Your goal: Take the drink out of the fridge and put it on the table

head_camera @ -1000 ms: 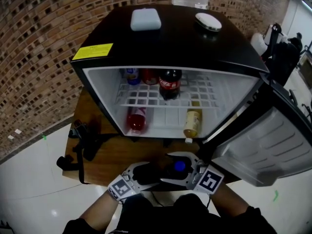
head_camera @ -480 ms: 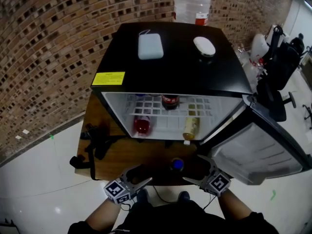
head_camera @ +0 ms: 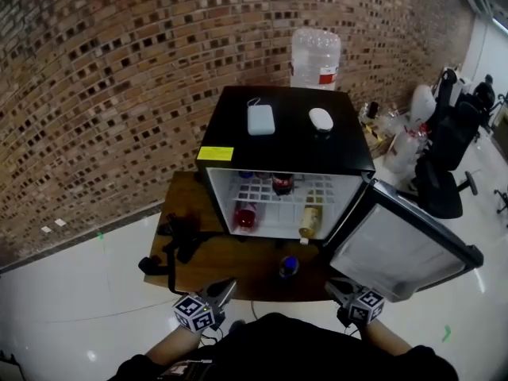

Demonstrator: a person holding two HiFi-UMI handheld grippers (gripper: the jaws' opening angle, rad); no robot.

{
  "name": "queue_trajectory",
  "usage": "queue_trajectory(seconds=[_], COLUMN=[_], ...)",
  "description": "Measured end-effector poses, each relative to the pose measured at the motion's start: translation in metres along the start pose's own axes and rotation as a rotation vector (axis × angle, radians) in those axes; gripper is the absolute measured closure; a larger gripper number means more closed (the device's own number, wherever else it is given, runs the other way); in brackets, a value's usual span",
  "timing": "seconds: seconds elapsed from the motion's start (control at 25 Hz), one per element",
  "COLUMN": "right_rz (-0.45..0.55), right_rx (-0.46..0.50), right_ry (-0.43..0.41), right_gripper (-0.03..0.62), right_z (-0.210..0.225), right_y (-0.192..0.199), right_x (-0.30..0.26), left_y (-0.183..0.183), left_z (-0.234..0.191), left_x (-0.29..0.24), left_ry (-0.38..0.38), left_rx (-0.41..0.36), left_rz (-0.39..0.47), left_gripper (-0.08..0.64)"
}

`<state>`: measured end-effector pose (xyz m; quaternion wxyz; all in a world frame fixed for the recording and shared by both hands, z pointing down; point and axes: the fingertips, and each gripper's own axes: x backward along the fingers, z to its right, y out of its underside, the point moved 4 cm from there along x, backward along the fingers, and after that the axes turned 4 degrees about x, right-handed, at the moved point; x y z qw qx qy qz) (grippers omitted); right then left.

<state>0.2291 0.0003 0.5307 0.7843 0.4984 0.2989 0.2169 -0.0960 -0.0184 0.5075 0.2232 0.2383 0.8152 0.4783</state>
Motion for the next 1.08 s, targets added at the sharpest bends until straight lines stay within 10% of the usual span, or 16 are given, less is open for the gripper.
queue_trajectory(seconds=[1.08], right_rz=[-0.008], right_rx=[0.056], right_ry=[-0.032], right_gripper=[0.591], right_z=[-0.006], right_y=[-0.004], right_x=[0.002], left_y=[-0.009], left_z=[0.017], left_x=[0.014], left_ry=[-0.011], left_rx=[-0.046], left_rz=[-0.009], left_gripper=[0.545])
